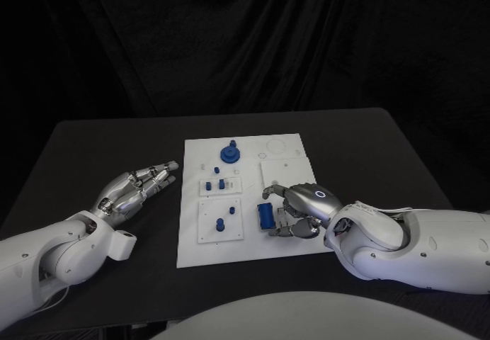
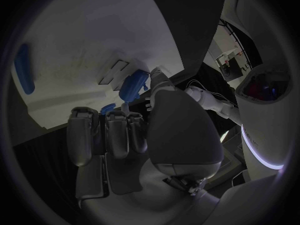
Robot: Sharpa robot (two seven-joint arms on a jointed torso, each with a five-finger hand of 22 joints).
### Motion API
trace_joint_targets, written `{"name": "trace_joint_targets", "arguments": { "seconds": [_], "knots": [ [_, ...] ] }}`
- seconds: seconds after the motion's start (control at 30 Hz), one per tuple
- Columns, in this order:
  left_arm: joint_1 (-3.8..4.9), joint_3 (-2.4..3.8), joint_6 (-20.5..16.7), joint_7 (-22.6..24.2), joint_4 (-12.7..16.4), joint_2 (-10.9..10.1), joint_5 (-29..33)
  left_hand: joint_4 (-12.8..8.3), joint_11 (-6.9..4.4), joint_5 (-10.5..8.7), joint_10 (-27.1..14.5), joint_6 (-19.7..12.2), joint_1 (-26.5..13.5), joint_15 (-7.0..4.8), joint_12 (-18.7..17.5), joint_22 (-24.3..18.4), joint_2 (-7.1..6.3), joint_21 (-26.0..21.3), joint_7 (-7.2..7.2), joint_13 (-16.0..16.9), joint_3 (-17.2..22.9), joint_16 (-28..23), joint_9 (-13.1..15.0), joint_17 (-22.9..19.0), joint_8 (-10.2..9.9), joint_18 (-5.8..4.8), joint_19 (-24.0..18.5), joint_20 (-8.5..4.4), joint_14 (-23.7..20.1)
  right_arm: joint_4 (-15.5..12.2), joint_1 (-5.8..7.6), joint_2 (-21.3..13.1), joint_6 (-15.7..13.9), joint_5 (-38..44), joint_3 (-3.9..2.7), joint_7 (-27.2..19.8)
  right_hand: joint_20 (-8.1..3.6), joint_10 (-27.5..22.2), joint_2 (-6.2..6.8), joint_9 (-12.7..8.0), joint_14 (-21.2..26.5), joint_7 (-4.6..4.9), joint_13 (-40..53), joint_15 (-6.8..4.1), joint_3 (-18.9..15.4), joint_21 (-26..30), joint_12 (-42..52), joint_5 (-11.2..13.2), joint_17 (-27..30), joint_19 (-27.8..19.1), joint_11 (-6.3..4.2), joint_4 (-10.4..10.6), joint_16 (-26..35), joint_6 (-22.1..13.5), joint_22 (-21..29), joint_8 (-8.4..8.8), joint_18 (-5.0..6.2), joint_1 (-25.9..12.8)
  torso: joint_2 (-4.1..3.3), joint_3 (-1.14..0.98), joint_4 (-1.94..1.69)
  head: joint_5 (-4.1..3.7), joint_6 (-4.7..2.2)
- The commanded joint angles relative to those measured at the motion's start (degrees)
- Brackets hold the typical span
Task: Assemble the parts on the task board
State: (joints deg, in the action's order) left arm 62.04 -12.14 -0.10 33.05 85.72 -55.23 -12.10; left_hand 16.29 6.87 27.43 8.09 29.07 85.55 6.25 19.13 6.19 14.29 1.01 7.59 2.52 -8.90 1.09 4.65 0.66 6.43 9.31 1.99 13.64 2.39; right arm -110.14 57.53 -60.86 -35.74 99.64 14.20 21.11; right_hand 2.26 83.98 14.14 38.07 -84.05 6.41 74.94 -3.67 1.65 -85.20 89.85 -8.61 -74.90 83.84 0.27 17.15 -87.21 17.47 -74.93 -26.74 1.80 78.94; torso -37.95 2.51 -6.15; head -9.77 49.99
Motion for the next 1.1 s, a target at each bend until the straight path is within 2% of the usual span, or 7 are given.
{"name": "trace_joint_targets", "arguments": {
  "seconds": [0.03, 0.23, 0.37, 0.47, 0.53, 0.8, 1.1],
  "knots": [
    [-0.14, 0.06, 1.11, 0.70, 0.24, -0.11, 0.27, 0.21, 0.34, -0.13, 0.02, 0.03, -0.23, 0.39, 0.29, 0.00, 0.12, 0.38, 0.17, 0.05, -0.01, 0.27, -0.03, 0.07, 0.38, 1.13, 0.26, 0.27, -0.05, 0.31, -0.30, 0.31, -0.67, 1.13, -0.01, -0.19, 0.43, 6.02, 0.16, -0.10, -4.44, 0.08, 15.06, 0.32, -0.34, 0.21, 0.15, 0.24, -7.31, 3.83, 0.31, -0.03, 0.18, -0.30, -13.34, -0.25, -0.50, -0.43, -0.05, -0.05, 0.15, 0.29, 0.01],
    [-0.25, 0.06, 1.22, 0.59, 0.27, -0.21, 0.27, 0.22, 0.36, -0.13, 0.05, 0.04, -0.25, 0.40, 0.33, 0.01, 0.14, 0.39, 0.18, 0.06, -0.01, 0.27, -0.03, 0.06, 0.39, 1.13, 0.26, 0.27, -0.06, 0.68, -0.45, 0.83, -0.70, 2.11, -0.01, 0.66, 0.68, 6.02, -0.59, -0.97, -4.36, 0.30, 15.06, 0.54, 0.33, 0.50, 0.15, -1.65, -6.94, 3.67, 0.54, -0.07, 0.33, -0.49, -13.23, -1.69, -0.42, -0.12, -0.03, 0.01, 0.16, 0.24, 0.01],
    [-0.35, 0.06, 1.40, 0.47, 0.24, -0.15, 0.27, 0.22, 0.37, -0.13, 0.04, 0.03, -0.25, 0.41, 0.30, 0.01, 0.15, 0.39, 0.19, 0.05, -0.01, 0.28, -0.03, 0.07, 0.39, 1.13, 0.26, 0.27, -0.04, 0.89, -0.49, 1.15, -0.44, 2.44, -0.02, 1.11, 0.83, 6.02, -2.07, -1.91, -4.37, 0.29, 15.06, 0.60, 1.54, 0.52, 0.15, -4.84, -6.95, 3.64, 0.58, -0.20, 0.33, 0.24, -13.21, -4.10, -0.40, 0.62, -0.01, -0.03, -0.01, 0.01, 0.01],
    [-0.42, 0.06, 1.48, 0.40, 0.21, -0.12, 0.27, 0.22, 0.37, -0.13, 0.04, 0.03, -0.25, 0.41, 0.30, 0.01, 0.15, 0.39, 0.19, 0.05, -0.01, 0.28, -0.03, 0.07, 0.39, 1.13, 0.26, 0.27, -0.04, 1.07, -0.50, 1.30, -0.30, 2.52, -0.02, 1.26, 0.82, 6.02, -4.22, -2.54, -4.36, 0.13, 15.06, 0.56, 2.89, 0.55, 0.15, -9.05, -6.88, 3.62, 0.45, -0.39, 0.36, 3.10, -13.20, -7.57, -0.38, 0.67, 0.00, 0.02, 0.00, -0.03, 0.01],
    [-0.46, 0.06, 1.53, 0.33, 0.19, -0.10, 0.27, 0.22, 0.37, -0.13, 0.04, 0.03, -0.25, 0.41, 0.30, 0.01, 0.15, 0.39, 0.19, 0.05, -0.01, 0.28, -0.03, 0.07, 0.39, 1.13, 0.26, 0.27, -0.04, 1.15, -0.50, 1.36, -0.17, 2.55, -0.02, 1.39, 0.78, 6.02, -4.79, -3.12, -4.36, 0.05, 15.06, 0.49, 3.28, 0.53, 0.15, -11.17, -6.87, 3.62, 0.41, -0.50, 0.36, 4.12, -13.20, -8.98, -0.39, 0.65, 0.04, 0.02, 0.00, 0.00, 0.01],
    [-0.69, 0.06, 1.81, 0.02, 0.13, -0.07, 0.27, 0.20, 0.39, -0.11, 0.05, -0.01, -0.24, 0.43, 0.31, 0.09, 0.18, 0.41, 0.21, 0.05, 0.01, 0.29, -0.04, 0.07, 0.38, 1.13, 0.30, 0.27, -0.03, 1.16, -0.51, 1.41, -0.39, 2.60, -0.02, 1.26, 0.70, 6.02, -5.63, -5.49, -4.36, -0.13, 15.06, 0.39, 4.31, 0.58, 0.15, -18.41, -6.81, 3.59, 0.30, -0.57, 0.38, 7.01, -13.18, -12.35, -0.37, 0.48, 0.06, 0.02, 0.03, 0.21, 0.01],
    [-1.00, 0.06, 2.05, -0.17, 0.10, -0.10, 0.27, 0.17, 0.41, -0.08, 0.04, -0.04, -0.22, 0.45, 0.29, 0.16, 0.21, 0.43, 0.22, 0.05, 0.03, 0.30, -0.05, 0.08, 0.38, 1.12, 0.33, 0.29, -0.02, 0.72, -0.51, 1.31, -0.72, 2.60, -0.02, 0.80, 0.80, 6.02, -5.78, -8.50, -4.39, -0.03, 15.06, 0.52, 5.40, 0.40, 0.15, -24.05, -6.89, 3.68, 0.47, -0.66, 0.32, 8.57, -13.24, -13.37, -0.42, -0.38, 0.10, 0.01, -0.02, 0.19, 0.01]
  ]
}}
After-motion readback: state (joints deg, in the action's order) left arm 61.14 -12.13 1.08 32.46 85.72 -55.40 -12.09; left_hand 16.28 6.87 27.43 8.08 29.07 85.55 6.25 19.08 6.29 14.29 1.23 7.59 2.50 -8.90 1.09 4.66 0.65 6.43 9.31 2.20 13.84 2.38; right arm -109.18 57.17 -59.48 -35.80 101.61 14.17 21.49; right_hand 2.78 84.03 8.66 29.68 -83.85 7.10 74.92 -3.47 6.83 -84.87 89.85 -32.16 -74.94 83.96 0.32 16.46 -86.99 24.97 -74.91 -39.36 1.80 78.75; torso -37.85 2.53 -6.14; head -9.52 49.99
